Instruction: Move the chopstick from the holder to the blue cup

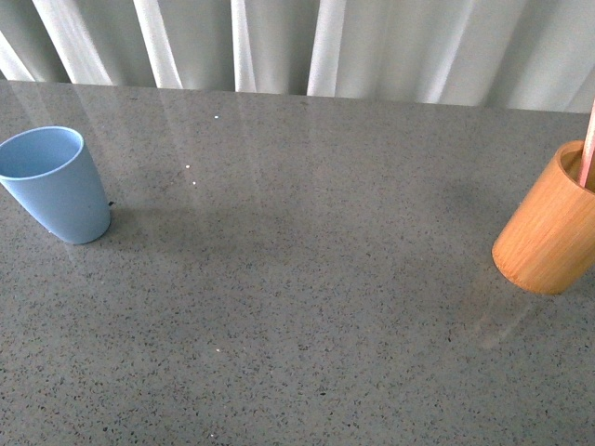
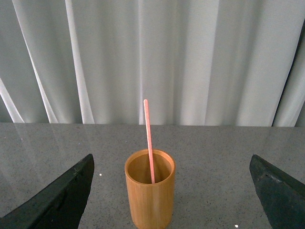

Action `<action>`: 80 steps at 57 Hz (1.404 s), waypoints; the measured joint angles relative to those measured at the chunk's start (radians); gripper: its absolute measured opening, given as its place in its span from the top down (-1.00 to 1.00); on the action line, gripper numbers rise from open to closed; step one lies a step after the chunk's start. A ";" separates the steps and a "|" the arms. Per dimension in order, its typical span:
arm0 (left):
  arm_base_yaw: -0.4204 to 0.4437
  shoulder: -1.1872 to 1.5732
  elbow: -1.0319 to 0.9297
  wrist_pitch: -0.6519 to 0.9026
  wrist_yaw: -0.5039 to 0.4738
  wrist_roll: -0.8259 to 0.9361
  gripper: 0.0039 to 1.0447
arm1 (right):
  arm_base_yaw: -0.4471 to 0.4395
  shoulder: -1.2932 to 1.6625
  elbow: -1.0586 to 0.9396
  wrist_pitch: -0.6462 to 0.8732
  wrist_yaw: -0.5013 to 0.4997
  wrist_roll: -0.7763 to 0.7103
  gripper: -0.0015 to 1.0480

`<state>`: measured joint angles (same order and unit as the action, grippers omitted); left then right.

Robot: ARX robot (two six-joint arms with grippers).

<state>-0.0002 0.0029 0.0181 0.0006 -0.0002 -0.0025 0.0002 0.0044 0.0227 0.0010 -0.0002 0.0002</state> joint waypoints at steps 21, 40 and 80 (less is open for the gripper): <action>0.000 0.000 0.000 0.000 0.000 0.000 -0.87 | 0.000 0.000 0.000 0.000 0.000 0.000 -0.81; 0.000 0.000 0.000 0.000 0.000 0.000 -0.87 | 0.000 0.000 0.000 0.000 0.000 0.000 -0.81; 0.000 0.000 0.000 0.000 0.000 0.000 -0.87 | 0.000 0.000 0.000 0.000 0.000 0.000 -0.81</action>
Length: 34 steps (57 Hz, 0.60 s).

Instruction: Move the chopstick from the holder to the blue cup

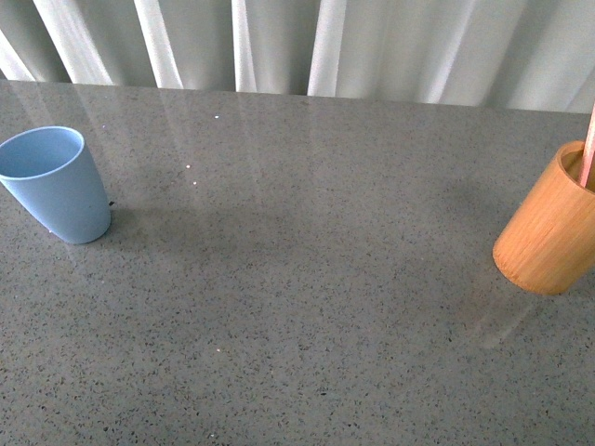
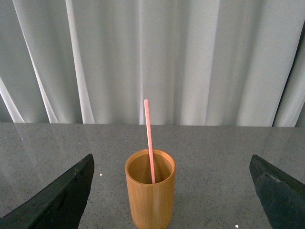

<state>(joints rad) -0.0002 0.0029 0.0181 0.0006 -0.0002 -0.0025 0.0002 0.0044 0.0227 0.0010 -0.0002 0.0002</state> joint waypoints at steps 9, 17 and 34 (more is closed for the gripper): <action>-0.050 0.374 0.204 -0.472 -0.081 -0.228 -0.87 | 0.000 0.000 0.000 0.000 0.000 0.000 -0.81; -0.033 0.563 0.218 -0.397 -0.067 -0.299 -0.87 | 0.000 0.000 0.000 0.000 0.000 0.000 -0.81; 0.071 0.829 0.267 -0.148 -0.003 -0.290 -0.87 | 0.000 0.000 0.000 0.000 0.000 0.000 -0.81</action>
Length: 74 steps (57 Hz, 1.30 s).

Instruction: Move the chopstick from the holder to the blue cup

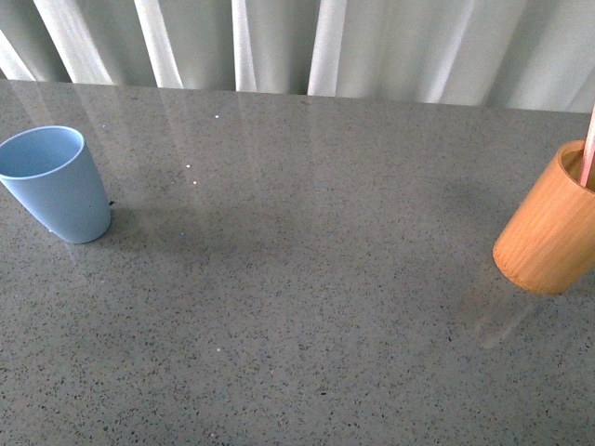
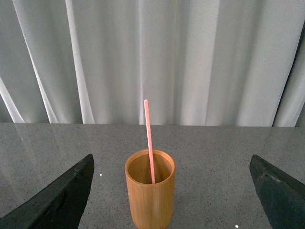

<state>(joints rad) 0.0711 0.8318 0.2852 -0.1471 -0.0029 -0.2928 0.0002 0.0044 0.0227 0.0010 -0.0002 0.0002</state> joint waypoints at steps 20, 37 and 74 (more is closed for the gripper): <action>0.090 0.457 0.226 0.273 0.057 0.159 -0.87 | 0.000 0.000 0.000 0.000 0.000 0.000 -0.81; 0.087 0.647 0.390 0.279 0.087 0.320 -0.87 | 0.000 0.000 0.000 0.000 0.000 0.000 -0.81; 0.020 0.857 0.524 0.226 0.029 0.473 -0.87 | 0.000 0.000 0.000 0.000 0.000 0.000 -0.81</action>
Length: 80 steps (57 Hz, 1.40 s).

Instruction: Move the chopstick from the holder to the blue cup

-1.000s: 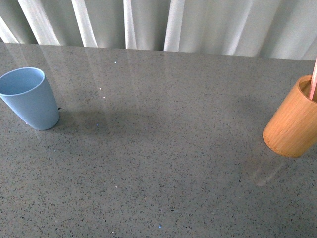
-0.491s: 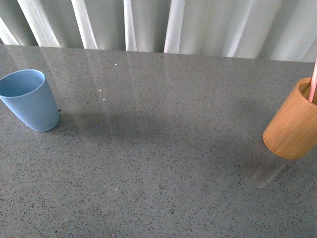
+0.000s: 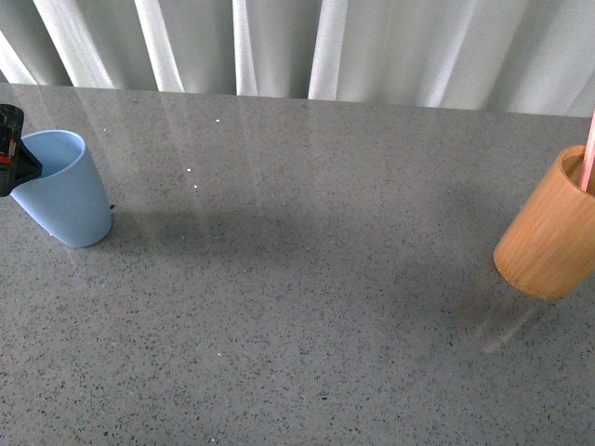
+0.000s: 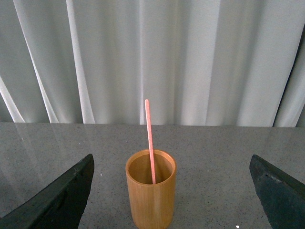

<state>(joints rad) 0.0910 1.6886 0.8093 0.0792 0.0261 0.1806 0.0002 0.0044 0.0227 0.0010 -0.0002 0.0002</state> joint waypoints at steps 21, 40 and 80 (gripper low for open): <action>-0.034 0.073 0.082 0.000 -0.039 -0.001 -0.87 | 0.000 0.000 0.000 0.000 0.000 0.000 -0.81; -0.039 0.128 0.114 0.015 -0.069 0.011 -0.87 | 0.000 0.000 0.000 0.000 0.000 0.000 -0.81; -0.026 0.144 0.126 0.029 -0.068 0.047 0.60 | 0.000 0.000 0.000 0.000 0.000 0.000 -0.81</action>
<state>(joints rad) 0.0650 1.8328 0.9356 0.1078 -0.0418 0.2279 0.0002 0.0044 0.0227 0.0010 -0.0002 0.0002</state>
